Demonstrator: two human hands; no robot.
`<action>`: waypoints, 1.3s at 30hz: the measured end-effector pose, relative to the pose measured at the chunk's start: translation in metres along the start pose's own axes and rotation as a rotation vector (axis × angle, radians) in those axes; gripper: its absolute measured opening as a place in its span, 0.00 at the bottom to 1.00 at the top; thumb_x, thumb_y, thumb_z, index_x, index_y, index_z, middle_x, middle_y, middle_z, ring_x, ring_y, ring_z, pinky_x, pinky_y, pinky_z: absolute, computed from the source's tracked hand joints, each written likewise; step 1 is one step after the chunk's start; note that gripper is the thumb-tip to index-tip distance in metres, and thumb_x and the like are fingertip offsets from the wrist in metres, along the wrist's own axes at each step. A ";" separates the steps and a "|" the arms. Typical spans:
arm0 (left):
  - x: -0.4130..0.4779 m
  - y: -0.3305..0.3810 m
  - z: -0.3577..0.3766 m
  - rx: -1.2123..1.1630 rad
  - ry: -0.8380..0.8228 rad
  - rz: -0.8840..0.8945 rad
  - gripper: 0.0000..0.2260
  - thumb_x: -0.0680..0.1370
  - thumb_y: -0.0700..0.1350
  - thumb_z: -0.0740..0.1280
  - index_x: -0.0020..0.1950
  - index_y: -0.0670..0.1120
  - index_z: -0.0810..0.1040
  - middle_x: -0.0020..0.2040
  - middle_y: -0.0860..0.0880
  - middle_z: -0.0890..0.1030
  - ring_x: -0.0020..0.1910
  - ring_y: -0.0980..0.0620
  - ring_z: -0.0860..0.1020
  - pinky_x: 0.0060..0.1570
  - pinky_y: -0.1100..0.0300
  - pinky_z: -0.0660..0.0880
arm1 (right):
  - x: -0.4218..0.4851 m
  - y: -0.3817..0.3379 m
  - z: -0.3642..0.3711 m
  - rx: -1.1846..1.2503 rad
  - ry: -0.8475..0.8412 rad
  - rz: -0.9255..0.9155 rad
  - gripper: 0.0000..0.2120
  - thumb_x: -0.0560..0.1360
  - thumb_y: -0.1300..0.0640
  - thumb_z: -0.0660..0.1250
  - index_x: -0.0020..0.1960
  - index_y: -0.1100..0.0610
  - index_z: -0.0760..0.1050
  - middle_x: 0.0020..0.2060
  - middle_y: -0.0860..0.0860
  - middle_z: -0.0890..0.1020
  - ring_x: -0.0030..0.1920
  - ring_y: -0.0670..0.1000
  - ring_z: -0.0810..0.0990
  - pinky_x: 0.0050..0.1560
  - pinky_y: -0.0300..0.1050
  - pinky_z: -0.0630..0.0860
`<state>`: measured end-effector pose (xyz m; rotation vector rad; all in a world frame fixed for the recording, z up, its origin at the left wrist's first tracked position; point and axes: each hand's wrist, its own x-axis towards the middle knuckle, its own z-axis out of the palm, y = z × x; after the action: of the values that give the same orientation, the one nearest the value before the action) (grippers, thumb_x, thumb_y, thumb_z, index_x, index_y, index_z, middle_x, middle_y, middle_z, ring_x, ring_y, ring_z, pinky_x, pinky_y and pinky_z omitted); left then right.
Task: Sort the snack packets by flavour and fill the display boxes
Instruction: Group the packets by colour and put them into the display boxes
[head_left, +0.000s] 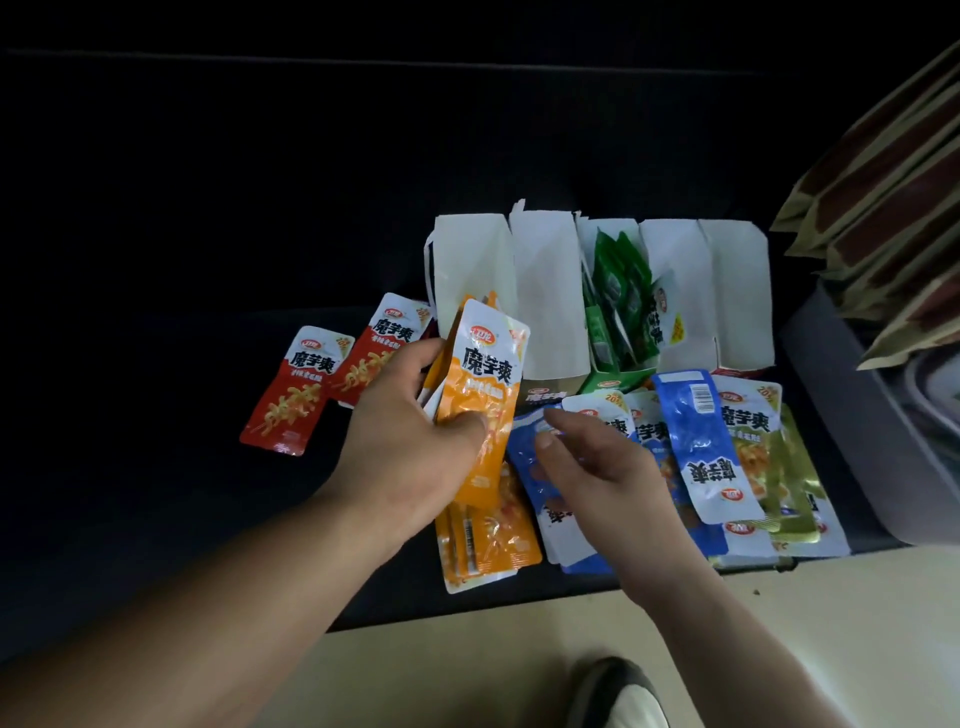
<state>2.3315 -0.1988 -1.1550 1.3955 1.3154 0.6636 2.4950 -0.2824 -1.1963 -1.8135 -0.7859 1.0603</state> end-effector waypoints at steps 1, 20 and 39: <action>-0.002 0.001 -0.001 0.002 0.006 0.026 0.25 0.78 0.43 0.75 0.70 0.62 0.73 0.58 0.62 0.82 0.54 0.59 0.83 0.44 0.61 0.83 | 0.003 0.001 -0.003 -0.003 0.056 -0.006 0.15 0.80 0.48 0.71 0.66 0.43 0.79 0.54 0.43 0.86 0.55 0.44 0.85 0.51 0.47 0.84; -0.004 0.029 0.052 -0.054 -0.053 0.083 0.21 0.77 0.41 0.75 0.59 0.65 0.74 0.50 0.69 0.83 0.47 0.67 0.83 0.37 0.65 0.82 | 0.033 0.049 -0.091 -1.010 0.269 -0.233 0.30 0.77 0.39 0.62 0.74 0.53 0.75 0.68 0.51 0.80 0.73 0.63 0.70 0.70 0.66 0.71; -0.002 0.079 0.131 0.070 -0.228 0.189 0.18 0.76 0.43 0.75 0.56 0.66 0.79 0.52 0.63 0.85 0.48 0.64 0.83 0.49 0.55 0.84 | 0.019 -0.030 -0.100 0.458 0.397 -0.039 0.11 0.75 0.48 0.76 0.56 0.46 0.80 0.48 0.53 0.88 0.50 0.57 0.88 0.53 0.63 0.84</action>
<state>2.4776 -0.2289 -1.1190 1.6153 1.0443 0.5681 2.5904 -0.2907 -1.1499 -1.5328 -0.3052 0.7423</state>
